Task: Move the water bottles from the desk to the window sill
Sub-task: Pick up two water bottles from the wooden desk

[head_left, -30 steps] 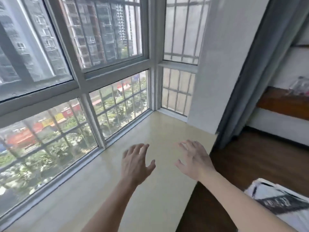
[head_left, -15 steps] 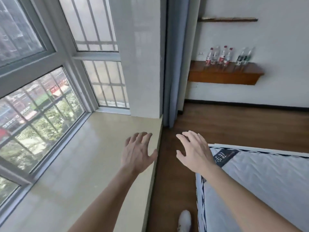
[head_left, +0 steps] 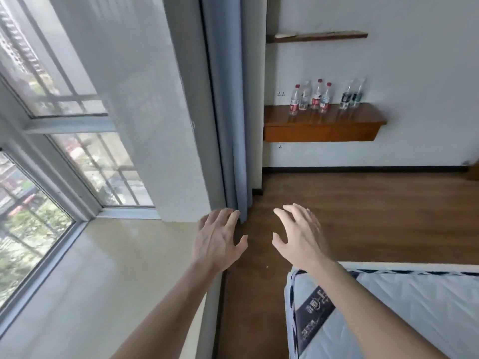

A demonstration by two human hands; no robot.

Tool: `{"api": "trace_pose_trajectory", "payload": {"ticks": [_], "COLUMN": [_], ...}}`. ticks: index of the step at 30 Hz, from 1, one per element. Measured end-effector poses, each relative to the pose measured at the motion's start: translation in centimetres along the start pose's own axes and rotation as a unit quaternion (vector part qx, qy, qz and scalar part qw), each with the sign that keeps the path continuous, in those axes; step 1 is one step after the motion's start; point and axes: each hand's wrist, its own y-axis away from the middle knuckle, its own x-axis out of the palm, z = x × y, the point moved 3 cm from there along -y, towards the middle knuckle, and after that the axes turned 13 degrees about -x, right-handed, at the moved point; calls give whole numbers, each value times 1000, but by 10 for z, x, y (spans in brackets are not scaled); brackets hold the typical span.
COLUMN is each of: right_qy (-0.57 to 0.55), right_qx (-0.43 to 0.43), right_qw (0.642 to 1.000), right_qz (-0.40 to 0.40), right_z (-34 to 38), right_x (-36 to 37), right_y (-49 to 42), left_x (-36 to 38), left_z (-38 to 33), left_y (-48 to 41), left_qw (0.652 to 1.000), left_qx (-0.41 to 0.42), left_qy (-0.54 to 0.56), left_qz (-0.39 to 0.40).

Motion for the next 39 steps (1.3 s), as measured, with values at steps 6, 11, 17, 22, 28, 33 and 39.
{"api": "trace_pose_trajectory", "payload": {"ticks": [6,11,17,22,28,33,39], "right_qy": [5,20,36,49,60,76,86], "right_qx": [20,33,59,81,108,142,196], "right_qw": [1000,999,997,995,992,987,976], "right_qz": [5,11,21,33,36,28,30], "right_z": [-68,-115,-165,-207,-252,-293,-350], "right_x": [13,30,63,93,113,116,118], "right_y": [-47,-85,-150,-231,-324,-367,-396], "left_x": [29,56,98,131,159,183,216], "left_z": [-41,-60,-71,-70,-73,-99,-143], "left_y": [-73,-131,-221,-324,-440,-505,-566], "left_qw": [1000,999,998,996,994,988,979], "left_qx": [20,35,57,69,87,133,167], "left_qy": [4,6,16,26,36,42,45], "left_qz": [9,19,35,52,61,70,103]}}
